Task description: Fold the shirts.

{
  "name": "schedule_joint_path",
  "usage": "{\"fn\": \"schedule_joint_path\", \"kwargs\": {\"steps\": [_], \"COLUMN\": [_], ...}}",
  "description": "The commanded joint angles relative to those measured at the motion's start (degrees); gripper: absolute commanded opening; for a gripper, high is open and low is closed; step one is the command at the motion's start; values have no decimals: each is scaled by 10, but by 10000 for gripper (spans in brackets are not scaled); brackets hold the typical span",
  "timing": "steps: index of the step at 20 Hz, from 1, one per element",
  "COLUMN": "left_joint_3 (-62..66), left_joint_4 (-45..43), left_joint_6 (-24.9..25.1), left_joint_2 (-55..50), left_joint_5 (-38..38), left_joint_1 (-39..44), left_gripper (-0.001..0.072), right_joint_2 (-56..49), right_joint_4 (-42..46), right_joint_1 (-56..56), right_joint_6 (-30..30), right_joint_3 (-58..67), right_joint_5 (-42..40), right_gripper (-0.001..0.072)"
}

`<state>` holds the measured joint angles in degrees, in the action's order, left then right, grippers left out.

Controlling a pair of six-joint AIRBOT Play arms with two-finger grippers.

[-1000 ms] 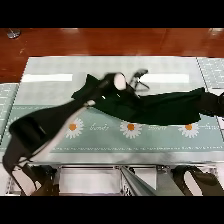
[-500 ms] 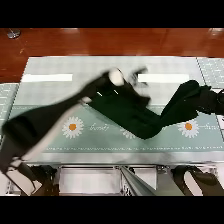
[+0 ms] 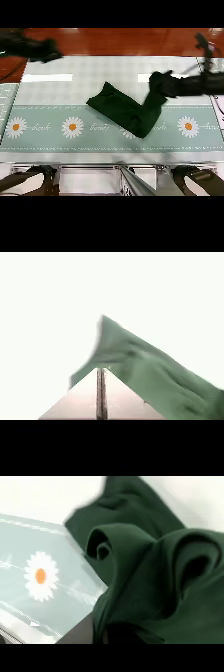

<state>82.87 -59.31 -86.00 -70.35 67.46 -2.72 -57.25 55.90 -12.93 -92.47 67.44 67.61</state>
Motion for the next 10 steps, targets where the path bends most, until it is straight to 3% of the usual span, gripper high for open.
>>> {"fn": "schedule_joint_path", "kwargs": {"steps": [1, 4, 5, 6, 7, 10], "left_joint_3": [-160, -310, -349, -377, -397, -410], "left_joint_4": [-9, 27, 43, 49, 49, 49], "left_joint_6": [14, 26, 30, 30, 30, 31], "left_joint_2": [148, 254, 278, 292, 299, 298], "left_joint_5": [-36, -65, -73, -80, -85, -85], "left_joint_1": [-103, -90, -80, -69, -60, -51], "left_gripper": [18, 19, 19, 19, 19, 19], "right_joint_2": [-146, -303, -350, -393, -421, -417], "right_joint_4": [-1, -1, -1, -1, 0, 11], "right_joint_1": [-104, -160, -165, -165, -159, -91], "right_joint_6": [-3, -4, -15, -30, -30, -30], "right_joint_3": [94, 199, 230, 261, 288, 343], "right_joint_5": [-75, -114, -124, -122, -109, 5], "right_gripper": [36, 37, 172, 532, 625, 624]}}
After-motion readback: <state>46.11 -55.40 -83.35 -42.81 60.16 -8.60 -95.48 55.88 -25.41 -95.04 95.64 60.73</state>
